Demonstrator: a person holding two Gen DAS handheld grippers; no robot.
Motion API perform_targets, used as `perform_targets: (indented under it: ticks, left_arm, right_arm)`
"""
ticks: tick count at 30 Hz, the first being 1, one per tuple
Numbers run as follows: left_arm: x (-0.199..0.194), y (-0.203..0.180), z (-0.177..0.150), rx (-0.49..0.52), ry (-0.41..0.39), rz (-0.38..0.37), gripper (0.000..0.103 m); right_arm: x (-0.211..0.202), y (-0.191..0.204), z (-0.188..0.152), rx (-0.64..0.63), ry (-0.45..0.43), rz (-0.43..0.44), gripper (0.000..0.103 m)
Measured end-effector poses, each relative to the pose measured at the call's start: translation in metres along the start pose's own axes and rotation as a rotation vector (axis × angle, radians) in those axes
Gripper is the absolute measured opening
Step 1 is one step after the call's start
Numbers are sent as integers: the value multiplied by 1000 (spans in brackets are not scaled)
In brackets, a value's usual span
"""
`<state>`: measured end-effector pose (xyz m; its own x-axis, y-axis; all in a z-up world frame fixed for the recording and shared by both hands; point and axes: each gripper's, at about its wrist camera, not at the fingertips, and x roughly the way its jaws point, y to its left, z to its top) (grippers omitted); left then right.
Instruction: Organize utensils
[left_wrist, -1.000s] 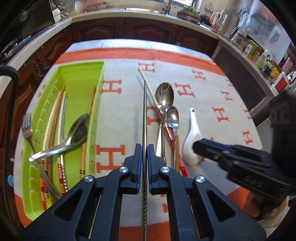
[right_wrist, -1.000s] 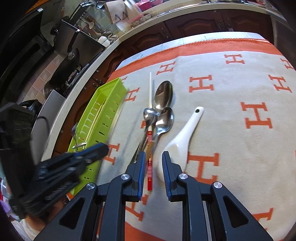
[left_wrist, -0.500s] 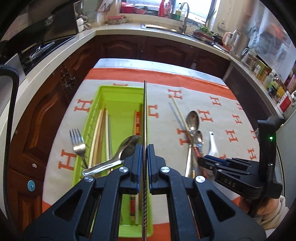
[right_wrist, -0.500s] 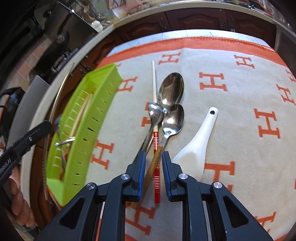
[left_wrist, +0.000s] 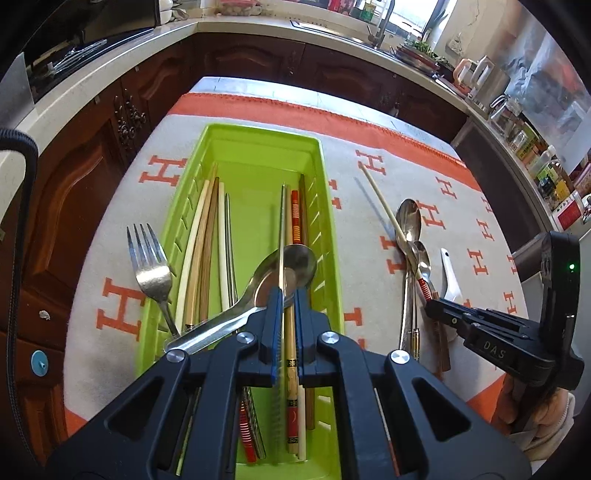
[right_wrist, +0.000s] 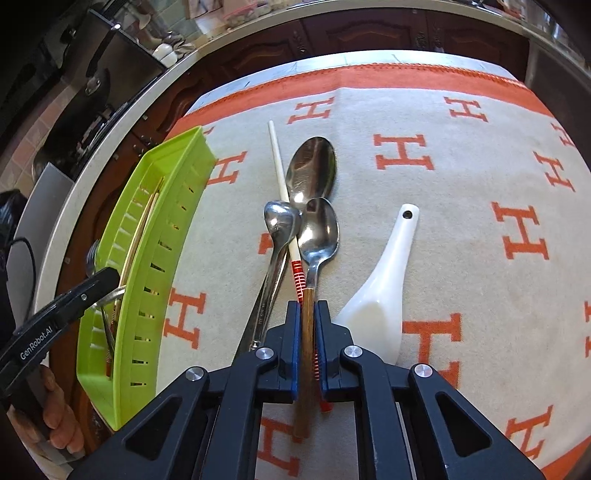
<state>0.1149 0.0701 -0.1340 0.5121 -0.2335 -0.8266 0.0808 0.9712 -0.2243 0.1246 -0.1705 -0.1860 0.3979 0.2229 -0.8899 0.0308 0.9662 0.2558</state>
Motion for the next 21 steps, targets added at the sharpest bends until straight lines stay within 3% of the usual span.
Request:
perform_targets:
  ticks: [10,15,21]
  left_arm:
    - [-45,27,7,-50,-66,4,3]
    - [-62,55,11,-104,-97,59,3]
    - [-53,93,10,-187,-81,117,3]
  right_arm:
    - [-22,-10,2,64,-52,50,7]
    - [-46,-12,1,81,-100,78,7]
    - [-72,0,3,66,-150,114,7]
